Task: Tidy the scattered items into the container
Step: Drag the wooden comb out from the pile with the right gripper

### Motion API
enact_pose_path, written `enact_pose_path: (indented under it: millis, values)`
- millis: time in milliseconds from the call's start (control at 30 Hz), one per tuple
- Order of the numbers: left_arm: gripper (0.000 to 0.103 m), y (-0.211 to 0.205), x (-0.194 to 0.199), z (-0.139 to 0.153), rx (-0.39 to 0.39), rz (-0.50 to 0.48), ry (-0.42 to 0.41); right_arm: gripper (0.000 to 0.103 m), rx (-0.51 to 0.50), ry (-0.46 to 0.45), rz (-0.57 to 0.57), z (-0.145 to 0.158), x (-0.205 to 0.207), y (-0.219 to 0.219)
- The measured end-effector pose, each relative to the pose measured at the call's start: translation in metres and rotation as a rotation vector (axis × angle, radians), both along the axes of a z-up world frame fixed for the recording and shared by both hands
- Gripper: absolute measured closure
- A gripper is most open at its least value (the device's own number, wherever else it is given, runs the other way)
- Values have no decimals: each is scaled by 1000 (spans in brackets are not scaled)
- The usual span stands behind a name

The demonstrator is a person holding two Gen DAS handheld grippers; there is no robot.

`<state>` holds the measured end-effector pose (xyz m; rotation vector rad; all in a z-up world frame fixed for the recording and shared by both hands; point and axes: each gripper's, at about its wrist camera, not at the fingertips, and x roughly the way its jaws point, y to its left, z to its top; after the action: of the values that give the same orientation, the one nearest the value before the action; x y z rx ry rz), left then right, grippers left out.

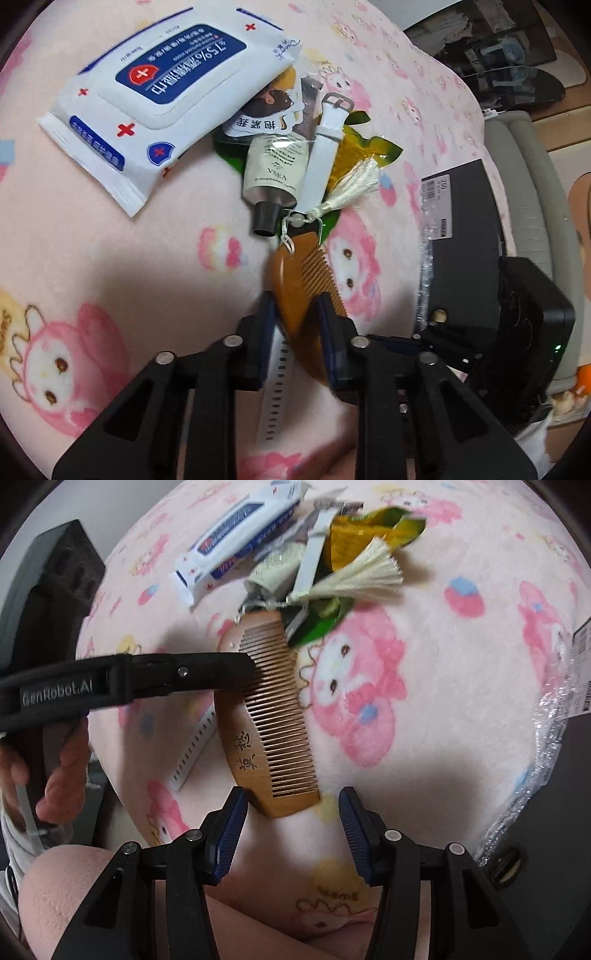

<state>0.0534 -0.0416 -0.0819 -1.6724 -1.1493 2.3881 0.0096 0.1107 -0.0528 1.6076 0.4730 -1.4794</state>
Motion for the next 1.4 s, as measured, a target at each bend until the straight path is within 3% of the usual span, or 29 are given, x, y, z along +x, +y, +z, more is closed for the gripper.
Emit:
enact_pose_path:
  millis: [167, 400, 467, 533, 633, 700, 767, 967, 1167, 1400]
  values:
    - [84, 4, 8, 9, -19, -2, 5, 56, 35, 115, 20, 5, 1, -7]
    - [80, -5, 17, 30, -58, -9, 29, 56, 38, 279, -64, 25, -8, 0]
    - [74, -13, 12, 35, -62, 11, 53, 56, -4, 245, -48, 31, -6, 1]
    - [74, -19, -1, 33, -58, 8, 62, 56, -20, 155, -5, 28, -5, -1]
    - [76, -20, -17, 24, -114, 6, 27, 56, -12, 69, 37, 14, -3, -4]
    - [88, -16, -22, 17, -110, -2, 9, 55, -14, -7, 10, 2, -11, -2]
    - [89, -11, -23, 15, -133, -16, 5, 55, -12, -17, 11, -4, -13, -3]
    - [90, -1, -13, 12, -104, -51, 6, 61, -57, 44, -11, 8, -18, -2]
    - [90, 12, -3, 30, -126, -94, 27, 61, -41, 185, -51, 23, -23, 0]
    - [85, 8, -16, 24, -119, -103, 23, 60, -63, 165, 63, 28, -13, 7]
